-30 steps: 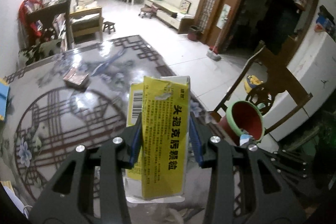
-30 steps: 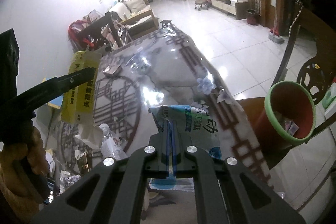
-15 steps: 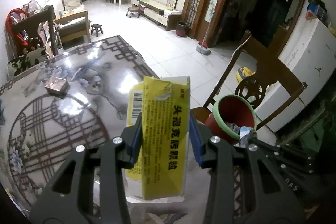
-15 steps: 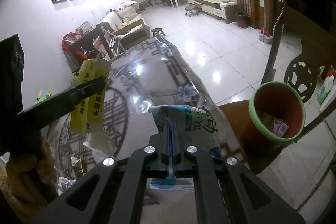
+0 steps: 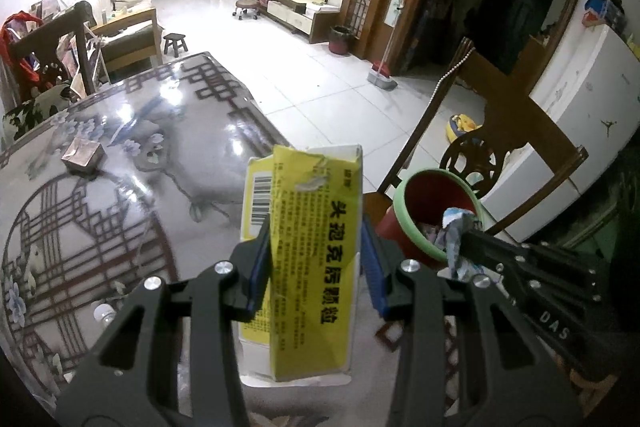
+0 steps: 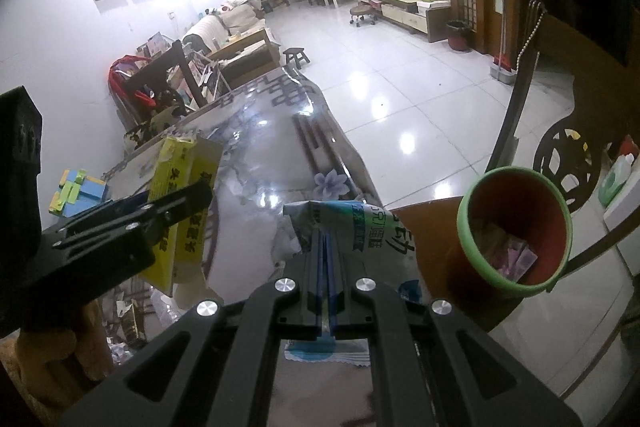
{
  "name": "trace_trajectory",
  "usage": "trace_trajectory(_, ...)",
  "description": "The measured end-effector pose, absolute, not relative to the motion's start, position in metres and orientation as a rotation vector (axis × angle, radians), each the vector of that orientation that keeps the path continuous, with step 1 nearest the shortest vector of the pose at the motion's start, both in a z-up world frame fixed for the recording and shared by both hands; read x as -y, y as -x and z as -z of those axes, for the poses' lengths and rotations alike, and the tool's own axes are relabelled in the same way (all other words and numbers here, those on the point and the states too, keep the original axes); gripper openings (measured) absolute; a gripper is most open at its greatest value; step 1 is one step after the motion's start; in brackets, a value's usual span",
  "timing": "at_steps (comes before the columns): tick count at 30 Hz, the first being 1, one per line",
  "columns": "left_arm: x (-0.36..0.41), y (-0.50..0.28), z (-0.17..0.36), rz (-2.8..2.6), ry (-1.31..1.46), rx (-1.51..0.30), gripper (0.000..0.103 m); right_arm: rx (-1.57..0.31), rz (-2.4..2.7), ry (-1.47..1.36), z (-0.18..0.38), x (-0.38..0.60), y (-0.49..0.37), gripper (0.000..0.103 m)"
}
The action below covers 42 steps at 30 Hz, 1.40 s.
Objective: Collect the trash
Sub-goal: 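Carry the yellow box and milk pouch to the red bin, then open both tools over the red bin to drop the box and pouch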
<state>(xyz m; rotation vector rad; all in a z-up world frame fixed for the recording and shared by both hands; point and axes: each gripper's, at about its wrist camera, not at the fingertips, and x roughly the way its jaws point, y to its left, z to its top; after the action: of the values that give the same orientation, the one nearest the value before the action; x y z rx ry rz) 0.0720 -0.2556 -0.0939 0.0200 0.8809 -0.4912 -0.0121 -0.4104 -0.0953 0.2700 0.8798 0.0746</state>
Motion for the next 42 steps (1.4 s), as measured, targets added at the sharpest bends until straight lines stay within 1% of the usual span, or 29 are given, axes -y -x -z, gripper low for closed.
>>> trace_trajectory(9,0.281,-0.101,0.102,0.466,-0.01,-0.894,0.039,-0.883,-0.038,-0.278,0.1,0.456,-0.005,0.002)
trace_trajectory(14,0.31,-0.116,0.113,0.483,-0.022,-0.932,0.039,-0.889,0.006,-0.311,0.11,0.494,-0.013,0.002)
trace_trajectory(24,0.401,-0.139,0.124,0.638,-0.053,-0.975,0.039,-0.881,0.107,-0.381,0.124,0.57,-0.018,0.002)
trace_trajectory(37,0.525,-0.15,0.154,0.831,-0.153,-1.041,0.039,-0.908,0.266,-0.497,0.168,0.66,-0.024,0.003)
trace_trajectory(39,0.538,-0.15,0.157,0.846,-0.167,-1.04,0.039,-0.914,0.284,-0.5,0.173,0.668,-0.025,0.005)
trace_trajectory(42,0.553,-0.151,0.162,0.858,-0.191,-1.044,0.039,-0.934,0.292,-0.491,0.179,0.672,-0.026,0.006)
